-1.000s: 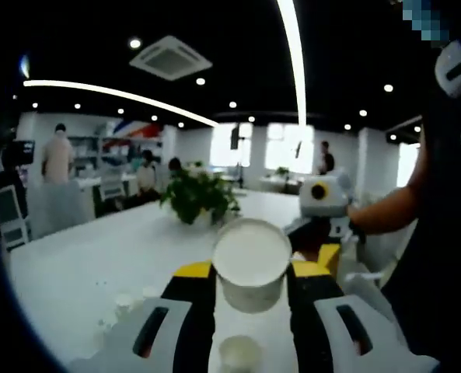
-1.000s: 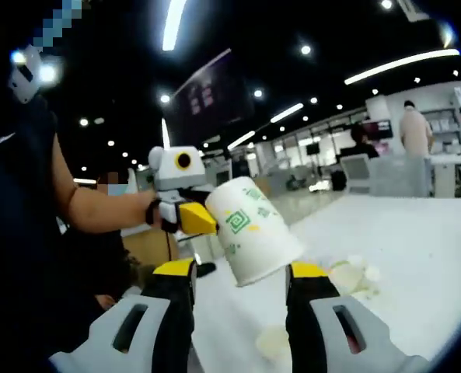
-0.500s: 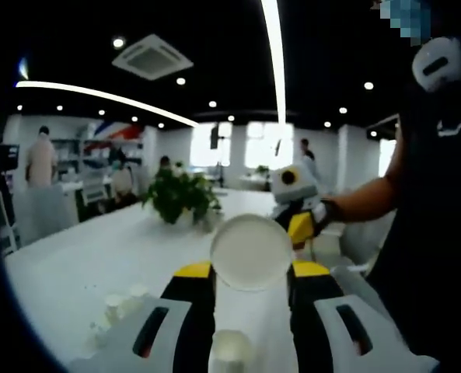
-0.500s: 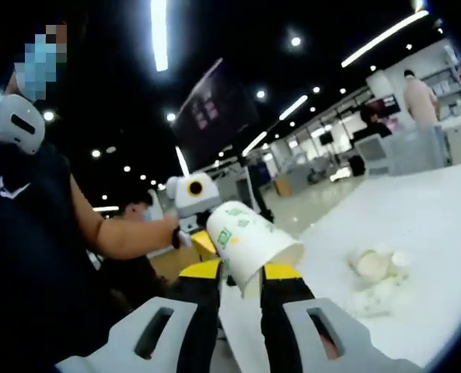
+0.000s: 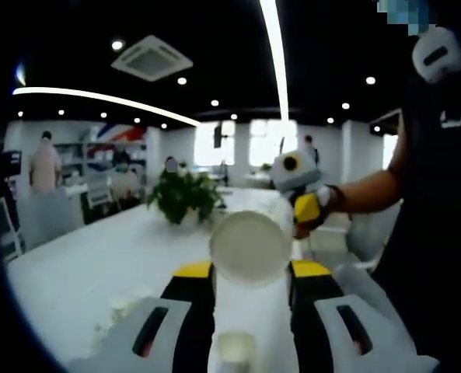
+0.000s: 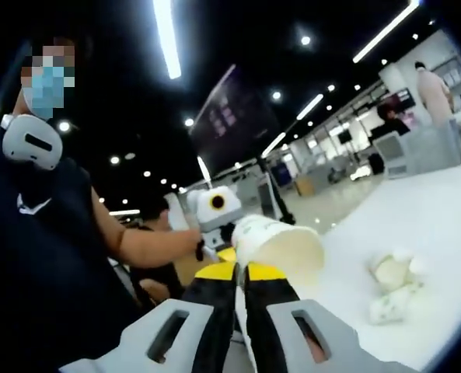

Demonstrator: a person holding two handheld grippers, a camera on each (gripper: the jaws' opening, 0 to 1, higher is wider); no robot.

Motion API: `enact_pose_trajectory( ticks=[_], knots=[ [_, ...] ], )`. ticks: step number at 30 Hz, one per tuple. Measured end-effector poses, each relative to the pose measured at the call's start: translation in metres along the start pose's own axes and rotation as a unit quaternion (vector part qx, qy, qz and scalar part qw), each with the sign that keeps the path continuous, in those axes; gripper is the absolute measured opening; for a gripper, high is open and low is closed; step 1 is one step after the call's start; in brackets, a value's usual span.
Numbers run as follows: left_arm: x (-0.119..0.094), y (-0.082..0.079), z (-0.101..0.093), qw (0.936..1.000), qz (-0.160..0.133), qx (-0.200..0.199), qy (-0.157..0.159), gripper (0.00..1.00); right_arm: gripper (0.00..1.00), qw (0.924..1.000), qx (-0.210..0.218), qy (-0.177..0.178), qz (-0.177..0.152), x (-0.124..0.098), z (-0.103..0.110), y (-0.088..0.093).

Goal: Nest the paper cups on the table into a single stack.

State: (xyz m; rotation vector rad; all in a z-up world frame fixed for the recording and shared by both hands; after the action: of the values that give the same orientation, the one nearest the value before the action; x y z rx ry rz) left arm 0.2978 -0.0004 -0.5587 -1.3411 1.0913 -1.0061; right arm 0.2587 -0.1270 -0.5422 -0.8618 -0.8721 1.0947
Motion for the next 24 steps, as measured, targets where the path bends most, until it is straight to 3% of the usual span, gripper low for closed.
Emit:
enact_pose_trajectory(
  ticks=[5, 7, 10, 14, 18, 22, 24],
  knots=[
    [0.0, -0.003, 0.001, 1.0, -0.001, 0.004, -0.008, 0.43, 0.0, 0.9998, -0.013, 0.002, 0.013, 0.005, 0.0, -0.001],
    [-0.001, -0.002, 0.004, 0.9997, 0.008, 0.007, -0.023, 0.52, 0.0, 0.9996, -0.022, 0.008, 0.015, 0.005, 0.0, -0.002],
    [-0.006, 0.002, 0.017, 0.9966, 0.024, 0.016, -0.078, 0.73, 0.0, 0.9984, -0.041, 0.027, 0.027, 0.005, -0.004, -0.003],
    [-0.016, 0.012, 0.026, 0.9901, 0.041, 0.019, -0.133, 0.94, 0.0, 0.9939, -0.066, 0.056, 0.068, 0.004, -0.011, 0.0],
    [-0.025, 0.015, 0.024, 0.9864, 0.026, 0.018, -0.161, 0.99, 0.0, 0.9906, -0.081, 0.06, 0.092, 0.005, -0.01, 0.001],
    [-0.036, 0.033, 0.022, 0.98, 0.073, 0.029, -0.183, 0.99, 0.0, 0.9847, -0.108, 0.062, 0.122, 0.006, -0.011, -0.002],
    [-0.041, 0.037, 0.021, 0.9772, 0.077, 0.029, -0.196, 0.99, 0.0, 0.9798, -0.124, 0.066, 0.142, 0.006, -0.012, -0.005]
  ],
)
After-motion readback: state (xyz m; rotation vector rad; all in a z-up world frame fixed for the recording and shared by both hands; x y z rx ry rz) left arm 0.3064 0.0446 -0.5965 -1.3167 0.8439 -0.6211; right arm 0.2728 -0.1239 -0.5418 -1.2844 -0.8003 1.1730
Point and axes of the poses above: the point that each gripper's makers call its tool centre point, and the gripper's own axes: x roughly forward along the fingers, z roughly to its left, y roughly out of its underside, the point moved 5 cm from there along -x, roughly backward along the fingers, and after that the axes turned 7 degrees about -z, right-handed, at the moved point
